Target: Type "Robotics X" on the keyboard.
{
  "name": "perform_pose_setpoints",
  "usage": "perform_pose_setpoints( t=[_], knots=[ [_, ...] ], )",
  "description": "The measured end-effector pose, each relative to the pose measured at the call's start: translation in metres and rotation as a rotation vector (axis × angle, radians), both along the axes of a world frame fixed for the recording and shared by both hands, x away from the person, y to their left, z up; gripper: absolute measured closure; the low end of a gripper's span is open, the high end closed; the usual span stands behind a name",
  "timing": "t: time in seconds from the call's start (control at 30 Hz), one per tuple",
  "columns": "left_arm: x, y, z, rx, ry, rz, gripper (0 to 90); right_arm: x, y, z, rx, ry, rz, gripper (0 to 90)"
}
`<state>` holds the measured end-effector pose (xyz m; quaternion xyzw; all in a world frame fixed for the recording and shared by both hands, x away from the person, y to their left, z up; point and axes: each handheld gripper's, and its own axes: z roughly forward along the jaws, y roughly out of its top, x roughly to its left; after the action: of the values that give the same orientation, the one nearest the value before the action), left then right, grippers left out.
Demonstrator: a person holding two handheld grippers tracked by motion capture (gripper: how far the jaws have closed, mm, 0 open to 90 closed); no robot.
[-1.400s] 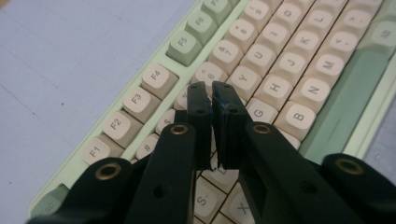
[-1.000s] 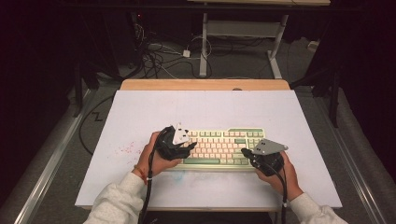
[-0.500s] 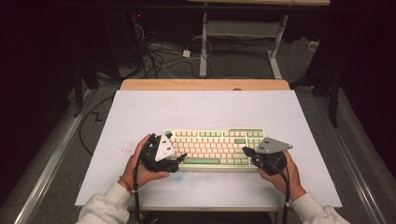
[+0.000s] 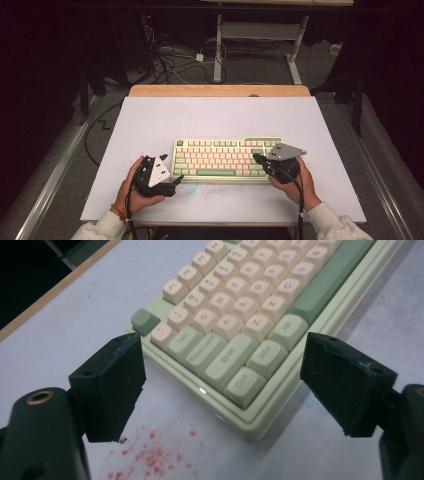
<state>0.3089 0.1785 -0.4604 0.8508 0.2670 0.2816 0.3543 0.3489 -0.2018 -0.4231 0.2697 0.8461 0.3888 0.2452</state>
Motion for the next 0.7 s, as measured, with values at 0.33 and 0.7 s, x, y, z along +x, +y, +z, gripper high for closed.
perform_pose_setpoints(
  t=[0.33,0.7],
  knots=[
    [-0.006,0.015,-0.007,-0.012,0.026,0.027,17.0,0.019,0.034,-0.005,-0.018,0.021,0.026,90.0],
    [-0.006,0.011,-0.013,0.026,0.040,0.006,17.0,0.041,0.056,-0.022,-0.081,0.084,0.012,90.0]
  ],
)
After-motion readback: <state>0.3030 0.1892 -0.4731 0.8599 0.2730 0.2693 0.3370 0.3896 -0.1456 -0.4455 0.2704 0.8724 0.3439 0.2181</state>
